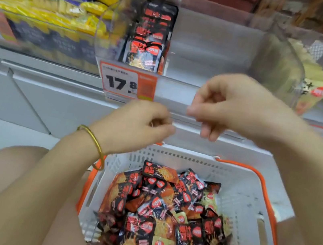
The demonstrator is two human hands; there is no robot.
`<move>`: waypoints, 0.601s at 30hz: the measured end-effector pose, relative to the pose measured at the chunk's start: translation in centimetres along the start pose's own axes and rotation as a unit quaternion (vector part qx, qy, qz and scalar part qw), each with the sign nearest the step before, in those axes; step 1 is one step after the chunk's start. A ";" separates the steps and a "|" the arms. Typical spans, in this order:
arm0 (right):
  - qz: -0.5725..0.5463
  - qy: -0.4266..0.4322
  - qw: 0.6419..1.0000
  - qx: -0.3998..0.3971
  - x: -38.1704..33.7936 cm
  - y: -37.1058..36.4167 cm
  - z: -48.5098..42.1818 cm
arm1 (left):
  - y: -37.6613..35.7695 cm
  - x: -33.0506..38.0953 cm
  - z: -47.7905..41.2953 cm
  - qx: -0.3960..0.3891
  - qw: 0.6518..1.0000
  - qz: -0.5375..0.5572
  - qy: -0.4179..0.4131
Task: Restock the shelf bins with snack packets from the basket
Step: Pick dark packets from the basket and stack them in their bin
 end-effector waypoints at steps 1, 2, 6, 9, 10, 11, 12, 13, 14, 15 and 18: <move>0.002 -0.050 0.997 -0.060 3.4 -2.7 0.7 | -2.8 -0.7 0.2 -0.076 0.995 -0.068 0.012; 0.018 -0.107 0.988 -0.112 7.2 -5.3 1.1 | -5.0 -1.4 0.3 -0.133 0.983 -0.122 0.021; 0.146 -0.219 0.943 -0.203 21.0 -13.6 1.3 | -9.6 -3.4 0.4 -0.232 0.950 -0.196 0.076; 0.181 -0.181 0.941 -0.222 25.4 -18.4 2.1 | -11.0 -4.2 0.6 -0.256 0.936 -0.227 0.083; 0.174 -0.172 0.946 -0.214 26.1 -19.4 2.3 | -11.2 -4.4 0.6 -0.259 0.934 -0.232 0.083; 0.157 -0.171 0.951 -0.204 26.6 -19.9 2.5 | -11.4 -4.6 0.7 -0.265 0.931 -0.235 0.084; 0.137 -0.175 0.956 -0.191 27.0 -20.2 2.5 | -11.6 -4.7 0.8 -0.270 0.929 -0.237 0.086; 0.126 -0.171 0.959 -0.185 27.1 -20.2 2.4 | -11.7 -4.8 0.9 -0.274 0.928 -0.238 0.087; 0.121 -0.166 0.962 -0.177 26.9 -19.9 2.2 | -11.8 -4.9 0.9 -0.277 0.927 -0.238 0.088; 0.121 -0.162 0.965 -0.165 26.7 -19.1 1.7 | -11.9 -5.0 0.9 -0.280 0.926 -0.239 0.088; 0.051 -0.166 0.977 -0.121 25.8 -16.1 0.7 | -12.4 -5.5 1.0 -0.291 0.921 -0.241 0.096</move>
Point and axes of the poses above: each hand's wrist, its own z-axis away from the middle knuckle, its own y-axis out of the back of the hand, x = y × z, the point moved 10 cm from there along -z, towards the middle knuckle, and after that the axes turned 1 degree about -x, right-handed, at the moved point
